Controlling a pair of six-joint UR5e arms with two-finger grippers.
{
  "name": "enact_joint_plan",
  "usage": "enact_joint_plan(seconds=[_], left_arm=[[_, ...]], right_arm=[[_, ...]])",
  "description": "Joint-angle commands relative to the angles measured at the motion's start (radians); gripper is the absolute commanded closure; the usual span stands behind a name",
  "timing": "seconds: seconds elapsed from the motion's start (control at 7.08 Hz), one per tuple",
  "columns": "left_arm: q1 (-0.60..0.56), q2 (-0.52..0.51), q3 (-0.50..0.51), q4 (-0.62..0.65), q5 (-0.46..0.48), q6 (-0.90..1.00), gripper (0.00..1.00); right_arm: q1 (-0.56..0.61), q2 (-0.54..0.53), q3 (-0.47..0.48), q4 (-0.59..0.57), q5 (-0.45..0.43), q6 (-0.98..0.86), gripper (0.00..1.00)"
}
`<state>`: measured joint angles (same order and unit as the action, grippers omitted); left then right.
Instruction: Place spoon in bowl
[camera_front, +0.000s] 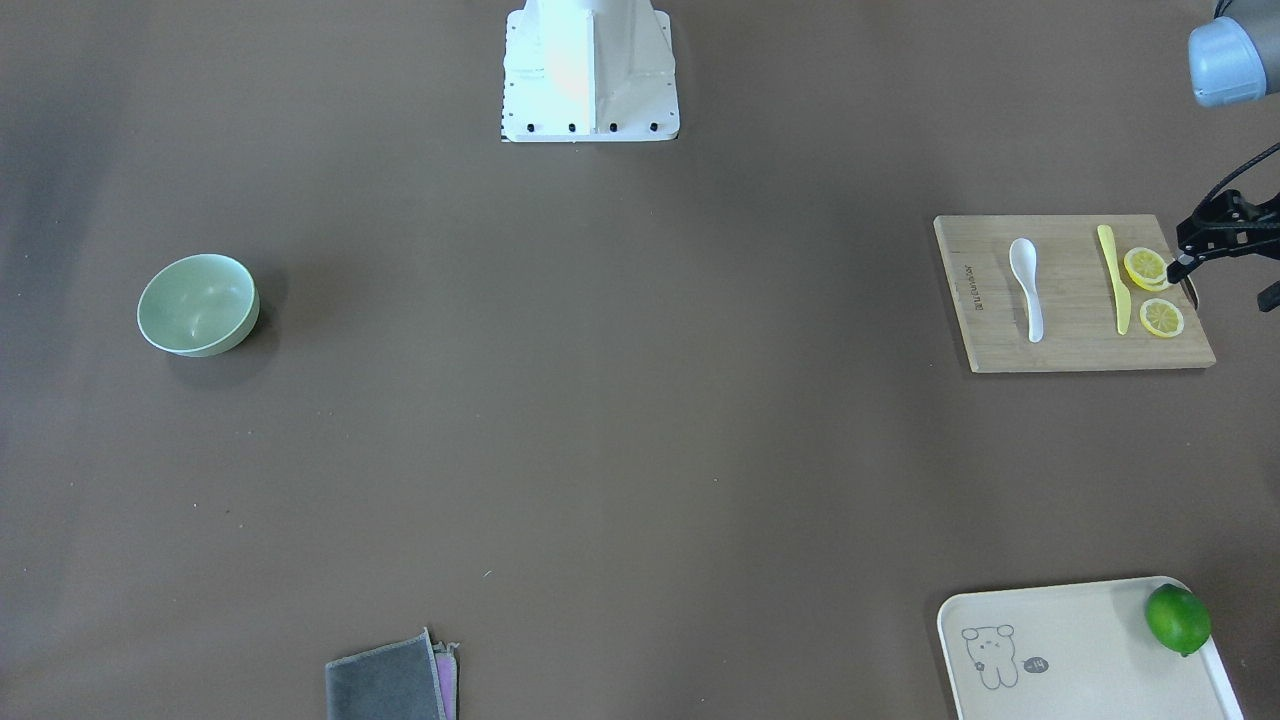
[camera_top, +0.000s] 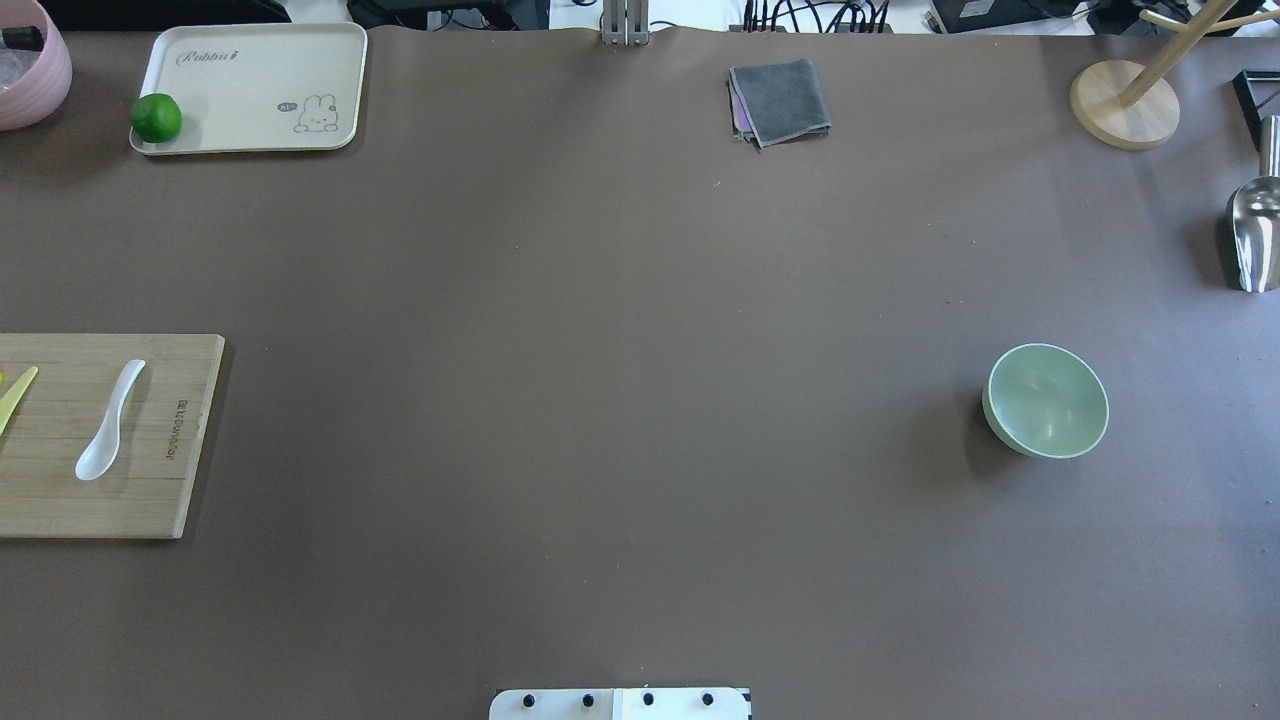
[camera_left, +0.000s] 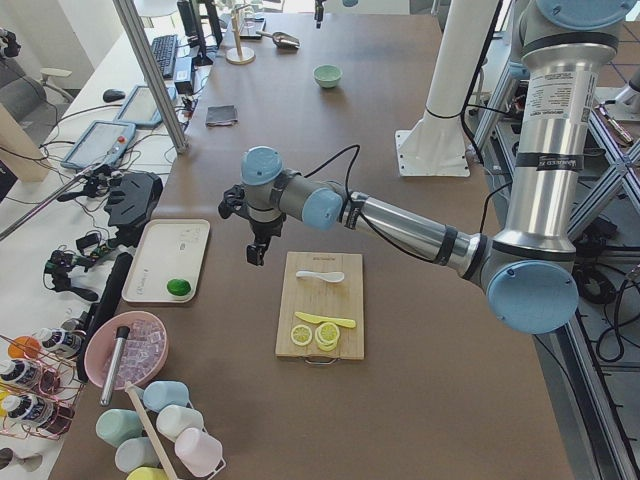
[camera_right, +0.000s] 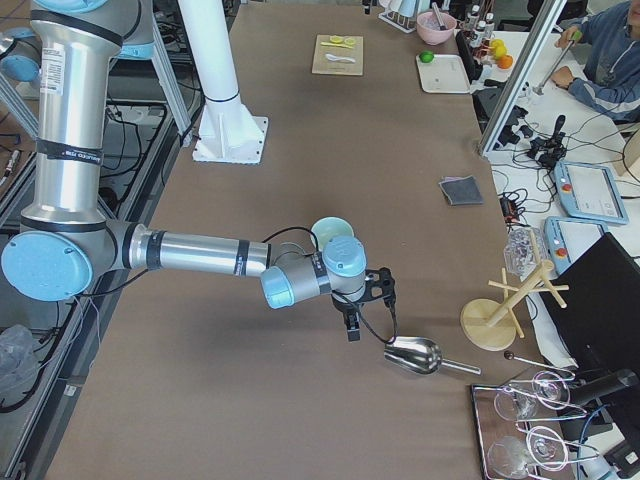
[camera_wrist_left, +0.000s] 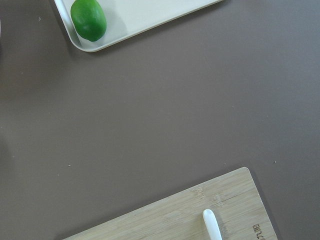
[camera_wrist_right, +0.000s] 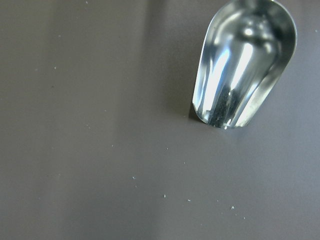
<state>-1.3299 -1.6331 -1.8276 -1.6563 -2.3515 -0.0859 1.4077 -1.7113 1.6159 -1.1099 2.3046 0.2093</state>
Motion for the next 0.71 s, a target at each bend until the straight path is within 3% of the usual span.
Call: enact_joint_plan(seconds=[0.0, 0.14, 0.56], left_arm=[[-0.002, 0.004, 0.008, -0.003, 0.014, 0.009, 0.02], [-0.002, 0.004, 0.03, 0.003, -0.012, 0.008, 0.02], [-0.08, 0.027, 0.045, 0.053, -0.017, 0.009, 0.02]], right_arm=[[0.019, 0.016, 0.021, -0.026, 0.002, 0.002, 0.0], [0.04, 0.031, 0.048, -0.086, 0.004, 0.001, 0.0], [0.039, 0.036, 0.055, -0.102, -0.011, -0.001, 0.0]])
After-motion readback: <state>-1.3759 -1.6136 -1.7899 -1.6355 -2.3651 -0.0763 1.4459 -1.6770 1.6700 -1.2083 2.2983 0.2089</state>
